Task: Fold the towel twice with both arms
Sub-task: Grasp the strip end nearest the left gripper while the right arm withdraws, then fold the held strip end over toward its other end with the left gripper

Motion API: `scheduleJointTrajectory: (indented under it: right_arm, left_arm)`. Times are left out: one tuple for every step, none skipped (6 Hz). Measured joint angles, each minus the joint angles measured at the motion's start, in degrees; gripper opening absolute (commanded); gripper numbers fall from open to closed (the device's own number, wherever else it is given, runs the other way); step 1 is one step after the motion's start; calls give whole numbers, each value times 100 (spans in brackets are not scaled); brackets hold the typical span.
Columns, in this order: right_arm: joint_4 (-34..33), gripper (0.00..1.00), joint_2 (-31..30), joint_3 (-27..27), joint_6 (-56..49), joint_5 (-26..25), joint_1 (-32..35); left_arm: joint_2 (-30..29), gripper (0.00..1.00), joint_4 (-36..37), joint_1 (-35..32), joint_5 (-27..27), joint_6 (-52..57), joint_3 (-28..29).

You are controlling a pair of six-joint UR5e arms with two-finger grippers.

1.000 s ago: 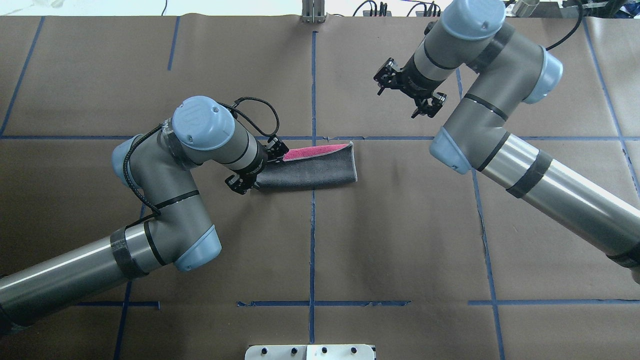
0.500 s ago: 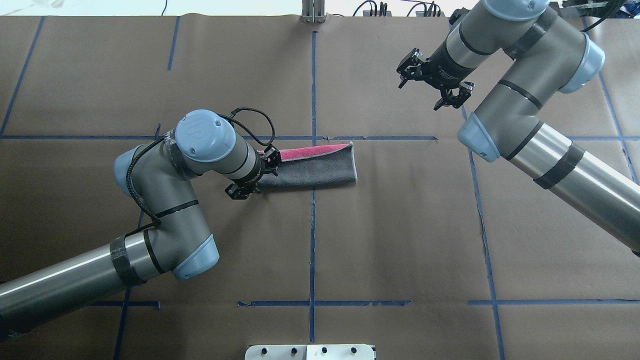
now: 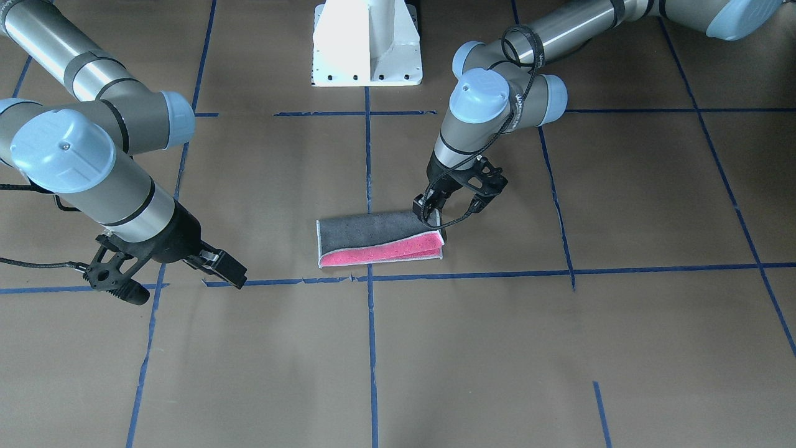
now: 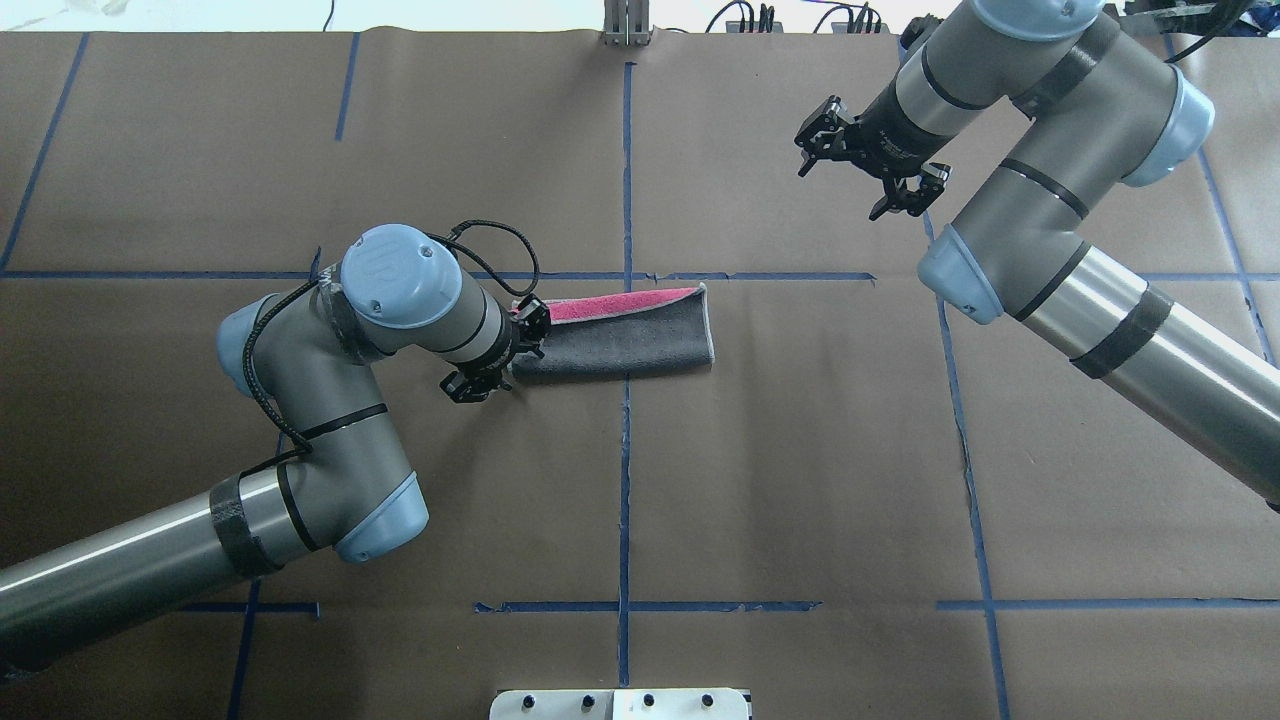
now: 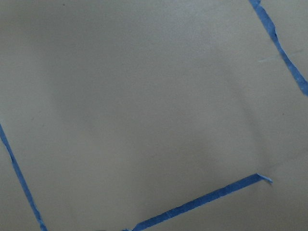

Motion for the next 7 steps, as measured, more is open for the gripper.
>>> scheduleJointTrajectory:
  right_arm:
    - [0,100,-10,4,0,0,0]
    - [0,100,-20,4,0,0,0]
    - [3,100,-37,3,0,-1,0]
    - [7,100,-70,3,0,0,0]
    - [8,100,-97,6,-16,-1,2]
    - [14,100,-145,24,-54,-1,10]
    - [22,100,-239,95,-89,2,14]
  left_arm:
    - [2,2,3,0,0,-1,1]
    - [-5,0,4,-1,-6,8,-6]
    - [-32,0,90,-12,-19,20,-99]
    - [-181,0,439,-28,-34,34,-295]
    - [-462,0,840,-38,-38,43,-420]
    - [-751,0,1062,-41,-31,47,-414]
    - [-1108,0,1130,-35,-17,35,-157]
